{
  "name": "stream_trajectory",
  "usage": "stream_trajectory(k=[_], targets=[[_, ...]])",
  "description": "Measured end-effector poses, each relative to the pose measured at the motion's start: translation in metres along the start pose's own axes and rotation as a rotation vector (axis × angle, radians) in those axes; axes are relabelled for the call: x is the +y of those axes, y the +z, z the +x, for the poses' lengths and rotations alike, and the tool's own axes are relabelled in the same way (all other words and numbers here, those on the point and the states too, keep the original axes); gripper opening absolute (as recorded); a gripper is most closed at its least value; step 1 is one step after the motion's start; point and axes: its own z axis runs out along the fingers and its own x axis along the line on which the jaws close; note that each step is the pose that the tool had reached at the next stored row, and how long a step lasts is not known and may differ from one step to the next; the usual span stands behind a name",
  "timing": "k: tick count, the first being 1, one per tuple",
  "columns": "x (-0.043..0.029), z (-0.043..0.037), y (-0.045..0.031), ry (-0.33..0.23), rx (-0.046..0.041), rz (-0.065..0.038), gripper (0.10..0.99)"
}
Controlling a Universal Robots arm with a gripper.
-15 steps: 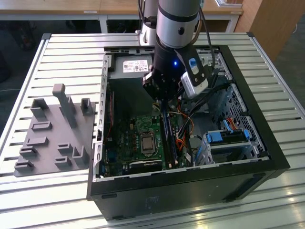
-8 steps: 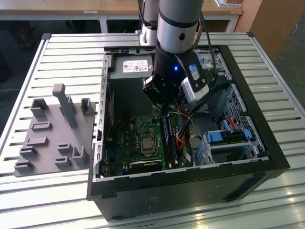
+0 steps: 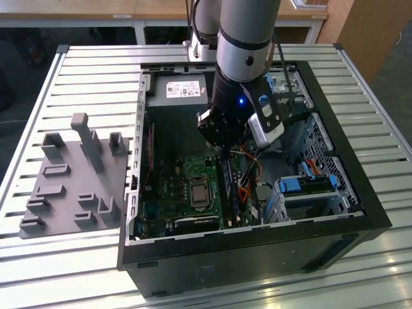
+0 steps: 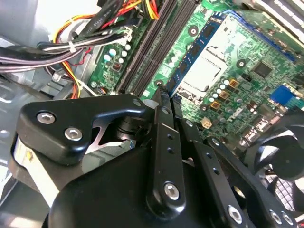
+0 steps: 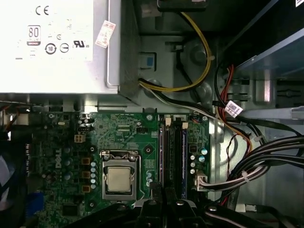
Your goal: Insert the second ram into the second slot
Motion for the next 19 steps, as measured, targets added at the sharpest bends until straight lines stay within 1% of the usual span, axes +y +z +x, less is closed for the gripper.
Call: stream_trajectory(k=[15,17,19], targets=[[-0.0009,-0.0024,0.0271,0.014,-0.0002,0.000,0.137],[-0.0009,-0.0038,0.0293,0.017,-0.0002,0.000,0.137],[-0.0010,-0.0038,0.0293,0.018,-0.0002,0.000,0.137]])
